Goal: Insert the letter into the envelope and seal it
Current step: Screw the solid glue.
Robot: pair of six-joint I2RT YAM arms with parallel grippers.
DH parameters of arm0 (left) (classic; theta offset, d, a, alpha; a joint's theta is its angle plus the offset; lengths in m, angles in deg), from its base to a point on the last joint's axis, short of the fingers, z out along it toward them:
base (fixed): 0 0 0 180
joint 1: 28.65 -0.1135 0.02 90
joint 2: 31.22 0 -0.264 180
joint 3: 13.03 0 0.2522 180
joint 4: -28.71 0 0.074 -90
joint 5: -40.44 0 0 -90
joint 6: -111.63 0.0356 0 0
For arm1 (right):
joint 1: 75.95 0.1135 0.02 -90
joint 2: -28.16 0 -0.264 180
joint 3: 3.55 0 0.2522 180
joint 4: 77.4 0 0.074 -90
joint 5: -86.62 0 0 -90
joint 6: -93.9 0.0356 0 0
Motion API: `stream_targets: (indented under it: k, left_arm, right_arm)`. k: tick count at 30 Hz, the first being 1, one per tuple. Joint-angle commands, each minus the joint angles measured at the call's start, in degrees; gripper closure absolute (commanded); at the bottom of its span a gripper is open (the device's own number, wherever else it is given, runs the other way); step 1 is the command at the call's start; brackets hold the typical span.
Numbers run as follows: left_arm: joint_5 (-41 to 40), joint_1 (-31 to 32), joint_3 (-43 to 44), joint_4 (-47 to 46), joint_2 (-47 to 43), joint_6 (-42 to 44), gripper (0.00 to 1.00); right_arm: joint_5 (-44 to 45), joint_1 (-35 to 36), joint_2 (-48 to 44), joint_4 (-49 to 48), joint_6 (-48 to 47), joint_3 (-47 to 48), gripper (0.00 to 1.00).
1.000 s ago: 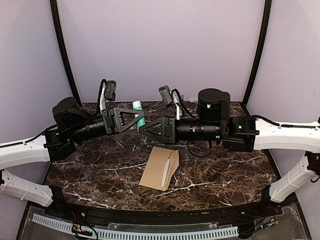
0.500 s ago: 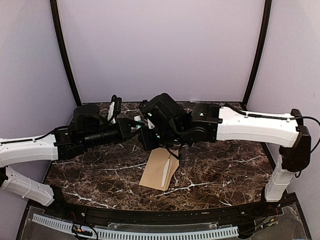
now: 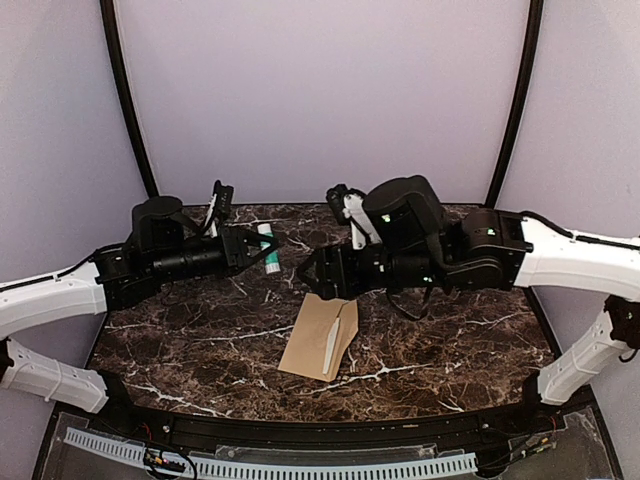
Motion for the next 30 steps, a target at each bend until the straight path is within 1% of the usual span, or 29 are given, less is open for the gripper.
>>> stream_targets:
  k: [1,2,3,6,9,13,16,20,22,25,30]
  left_arm:
    - [10.3,-5.9,4.8,7.0,1.9,10.6,1.0]
    - [13.4,-7.2,5.5,7.9,2.5,14.7,1.0]
    - [14.9,-7.7,6.9,9.4,3.8,16.7,1.0]
    - [22.5,-10.3,9.2,12.1,6.9,26.2,1.0]
    - [27.4,-13.4,8.8,13.0,8.2,31.2,1.0]
    - [31.2,-15.9,6.6,8.4,8.3,32.3,1.0]
    - [31.0,-16.1,5.7,7.7,8.1,34.6,1.0]
    - [30.0,-16.1,4.3,7.4,8.6,37.3,1.0]
    - [30.3,-16.1,3.5,6.8,9.2,38.1,1.0]
    - [31.2,-16.1,3.0,6.1,10.6,38.4,1.0]
    - [32.5,-16.1,3.5,6.5,12.1,39.0,1.0]
  right_arm:
    - [0.4,-5.3,-4.6,1.5,2.4,-5.1,0.26]
    - [-0.8,-7.4,-4.9,2.0,2.3,-6.1,0.26]
    - [-1.8,-9.6,-4.9,2.5,2.1,-6.9,0.26]
    - [-3.6,-16.6,-3.3,3.9,0.0,-7.8,0.26]
    - [-5.0,-22.9,1.5,5.7,-2.3,-6.5,0.27]
    - [-6.0,-29.5,8.7,6.9,-5.8,-3.2,0.27]
    - [-6.7,-32.7,14.6,7.1,-8.5,0.0,0.29]
    - [-6.6,-35.6,22.9,7.9,-10.7,5.7,0.4]
    - [-6.2,-36.8,26.5,8.1,-11.1,9.3,0.43]
    - [-6.7,-38.2,31.2,7.7,-11.8,13.8,0.44]
    - [-5.6,-39.8,38.5,9.0,-12.9,20.3,0.42]
